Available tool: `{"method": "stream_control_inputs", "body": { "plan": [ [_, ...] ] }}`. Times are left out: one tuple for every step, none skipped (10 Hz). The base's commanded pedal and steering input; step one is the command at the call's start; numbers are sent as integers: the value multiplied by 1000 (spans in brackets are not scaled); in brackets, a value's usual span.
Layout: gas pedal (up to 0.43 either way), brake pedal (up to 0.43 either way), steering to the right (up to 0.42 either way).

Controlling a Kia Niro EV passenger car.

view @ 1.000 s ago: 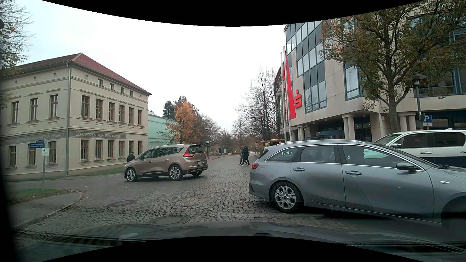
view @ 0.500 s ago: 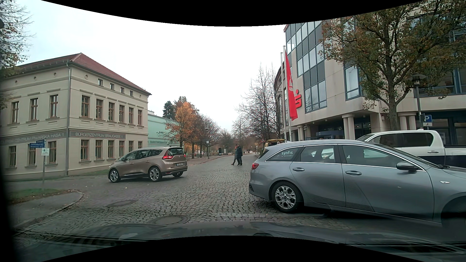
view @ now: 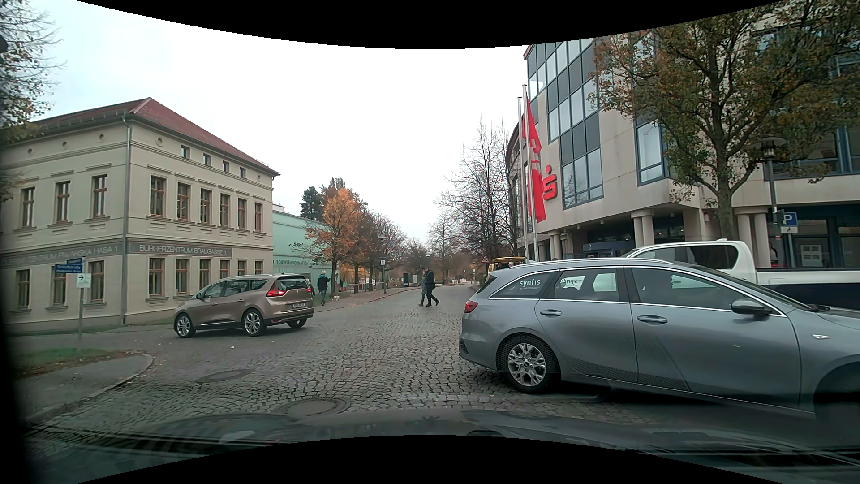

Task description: Follow the waypoints while adhering to traffic rules and regulations

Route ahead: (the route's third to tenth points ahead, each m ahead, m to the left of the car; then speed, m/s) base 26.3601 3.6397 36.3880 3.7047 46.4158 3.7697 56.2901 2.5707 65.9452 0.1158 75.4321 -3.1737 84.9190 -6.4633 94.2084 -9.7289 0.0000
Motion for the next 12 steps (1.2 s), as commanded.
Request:
{"method": "stream_control_inputs", "body": {
  "plan": [
    [0, 415, 26],
    [0, 421, 26],
    [0, 421, 26],
    [0, 421, 26],
    [0, 421, 26],
    [0, 421, 26],
    [0, 421, 26],
    [0, 415, 26],
    [0, 421, 26],
    [0, 421, 26],
    [0, 421, 26],
    [0, 421, 26]
  ]
}}
